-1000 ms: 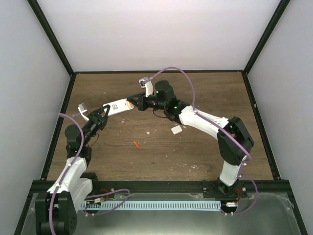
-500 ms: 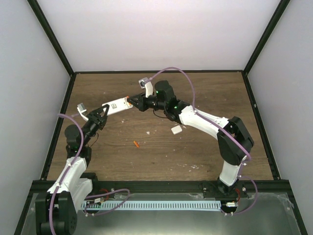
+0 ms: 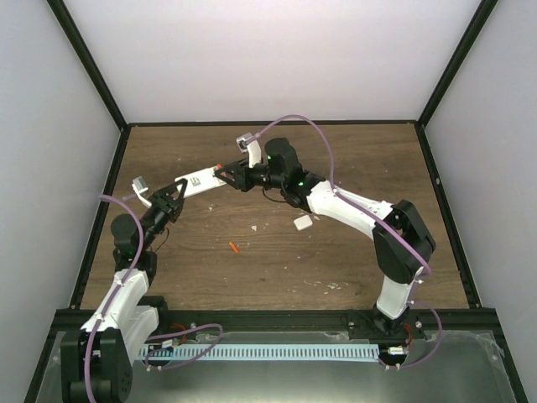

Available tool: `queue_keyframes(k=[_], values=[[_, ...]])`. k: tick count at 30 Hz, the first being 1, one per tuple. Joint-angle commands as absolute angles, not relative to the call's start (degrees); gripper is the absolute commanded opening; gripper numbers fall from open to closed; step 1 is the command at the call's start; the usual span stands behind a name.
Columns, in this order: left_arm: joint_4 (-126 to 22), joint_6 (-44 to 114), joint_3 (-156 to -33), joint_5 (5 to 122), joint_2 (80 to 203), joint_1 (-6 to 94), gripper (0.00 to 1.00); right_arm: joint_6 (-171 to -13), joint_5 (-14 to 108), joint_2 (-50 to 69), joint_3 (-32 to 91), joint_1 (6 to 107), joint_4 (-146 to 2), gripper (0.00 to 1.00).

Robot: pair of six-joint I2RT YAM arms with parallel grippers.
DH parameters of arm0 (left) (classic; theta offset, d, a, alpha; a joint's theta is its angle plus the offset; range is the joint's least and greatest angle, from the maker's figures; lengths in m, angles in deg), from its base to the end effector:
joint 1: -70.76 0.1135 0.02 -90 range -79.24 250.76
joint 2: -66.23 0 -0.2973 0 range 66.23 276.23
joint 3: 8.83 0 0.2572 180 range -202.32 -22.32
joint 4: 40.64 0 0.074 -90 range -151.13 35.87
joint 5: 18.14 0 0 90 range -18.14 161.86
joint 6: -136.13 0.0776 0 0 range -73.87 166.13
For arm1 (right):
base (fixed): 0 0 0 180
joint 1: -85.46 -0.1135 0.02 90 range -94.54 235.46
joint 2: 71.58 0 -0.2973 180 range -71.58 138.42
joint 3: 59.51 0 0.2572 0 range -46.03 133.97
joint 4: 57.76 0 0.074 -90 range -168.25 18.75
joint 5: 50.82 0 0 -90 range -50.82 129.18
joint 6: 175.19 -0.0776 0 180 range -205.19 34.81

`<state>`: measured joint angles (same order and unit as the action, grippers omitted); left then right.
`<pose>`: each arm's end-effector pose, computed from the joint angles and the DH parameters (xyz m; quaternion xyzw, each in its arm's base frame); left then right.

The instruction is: Load the batteries into the remote control

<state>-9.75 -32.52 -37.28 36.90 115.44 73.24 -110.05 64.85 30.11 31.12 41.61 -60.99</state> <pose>0.2035 -0.0357 0.2716 -0.2232 0.6149 -0.6029 0.4567 0.3172 0.3513 0.3198 -0.2614 0.7368 0.4825 0.3950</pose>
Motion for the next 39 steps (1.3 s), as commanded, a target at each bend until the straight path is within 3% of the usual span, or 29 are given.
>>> queue_keyframes(k=[1,13,18,25,39], values=[[-5.51,-32.75,-37.0,36.78,114.84,73.22,0.0,-109.1,63.29,28.27,33.18,41.43,-61.67,0.35],[-4.29,-34.3,-37.04,36.14,114.92,73.22,0.0,-108.78,62.48,22.84,35.17,42.34,-65.17,0.61],[-3.03,-36.21,-37.32,35.39,115.02,73.22,0.0,-117.99,70.1,23.14,35.92,46.99,-66.72,0.66],[-1.09,-39.32,-37.35,34.56,114.91,73.23,0.0,-126.23,77.36,24.41,39.4,51.18,-74.06,0.66],[2.11,-42.06,-37.78,33.87,115.07,73.27,0.0,-136.01,88.65,30.66,41.78,51.15,-72.04,0.61]])
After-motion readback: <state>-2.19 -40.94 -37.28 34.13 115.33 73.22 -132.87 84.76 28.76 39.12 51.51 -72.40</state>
